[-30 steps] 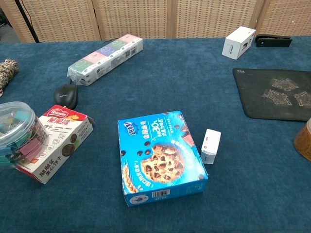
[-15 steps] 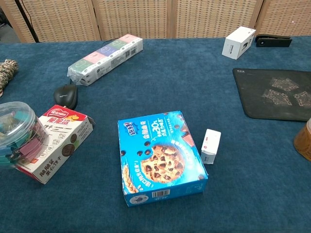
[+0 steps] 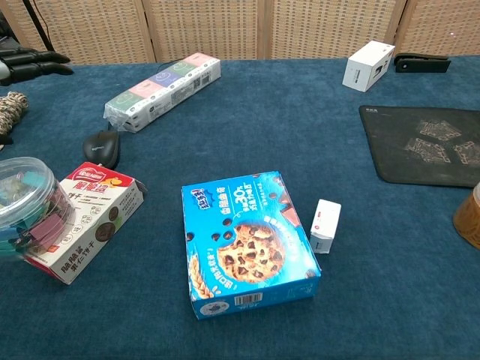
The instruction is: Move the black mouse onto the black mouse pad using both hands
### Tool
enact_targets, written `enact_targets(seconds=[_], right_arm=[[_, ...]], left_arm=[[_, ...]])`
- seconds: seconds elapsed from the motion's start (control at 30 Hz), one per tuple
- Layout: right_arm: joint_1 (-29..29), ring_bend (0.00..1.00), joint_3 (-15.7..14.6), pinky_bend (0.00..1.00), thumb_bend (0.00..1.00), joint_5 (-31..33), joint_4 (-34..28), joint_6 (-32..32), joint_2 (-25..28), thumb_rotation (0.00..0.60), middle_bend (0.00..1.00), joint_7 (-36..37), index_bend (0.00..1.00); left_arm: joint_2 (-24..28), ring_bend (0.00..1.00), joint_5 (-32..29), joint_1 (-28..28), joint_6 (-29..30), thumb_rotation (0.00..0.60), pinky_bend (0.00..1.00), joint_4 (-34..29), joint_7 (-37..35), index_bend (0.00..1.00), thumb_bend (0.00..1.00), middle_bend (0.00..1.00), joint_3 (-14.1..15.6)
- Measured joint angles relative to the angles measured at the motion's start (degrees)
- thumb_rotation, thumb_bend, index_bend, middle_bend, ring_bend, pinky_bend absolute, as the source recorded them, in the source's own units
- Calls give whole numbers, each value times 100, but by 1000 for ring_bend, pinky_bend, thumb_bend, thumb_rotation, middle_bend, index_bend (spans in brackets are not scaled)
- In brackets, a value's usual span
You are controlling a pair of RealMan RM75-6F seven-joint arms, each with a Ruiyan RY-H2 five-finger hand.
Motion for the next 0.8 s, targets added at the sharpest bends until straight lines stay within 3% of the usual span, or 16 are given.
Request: enact_targets(seconds=[0.17, 0.37, 0.57, 0.8], right_arm=[[50, 0, 48, 0, 0, 101, 71, -56, -69, 600, 0, -70, 0], [64, 0, 78, 0, 0, 184, 120, -77, -90, 600, 0, -83, 0], [68, 0, 120, 0, 0, 274, 166, -98, -83, 600, 0, -31, 0], [63, 0, 147, 0, 0, 335, 182, -110, -64, 600, 0, 47, 0]], left_arm=[[-639, 101, 399, -413, -98, 600, 262, 1289, -310, 29, 98, 34, 228], [-1340, 121, 647, -727, -146, 600, 263, 2359, -794, 58, 99, 57, 523], [-1704, 183, 740, -875, -266, 600, 263, 2850, -780, 131, 99, 116, 781], [-1883, 268, 760, -986, -414, 600, 279, 2993, -632, 258, 115, 230, 946]])
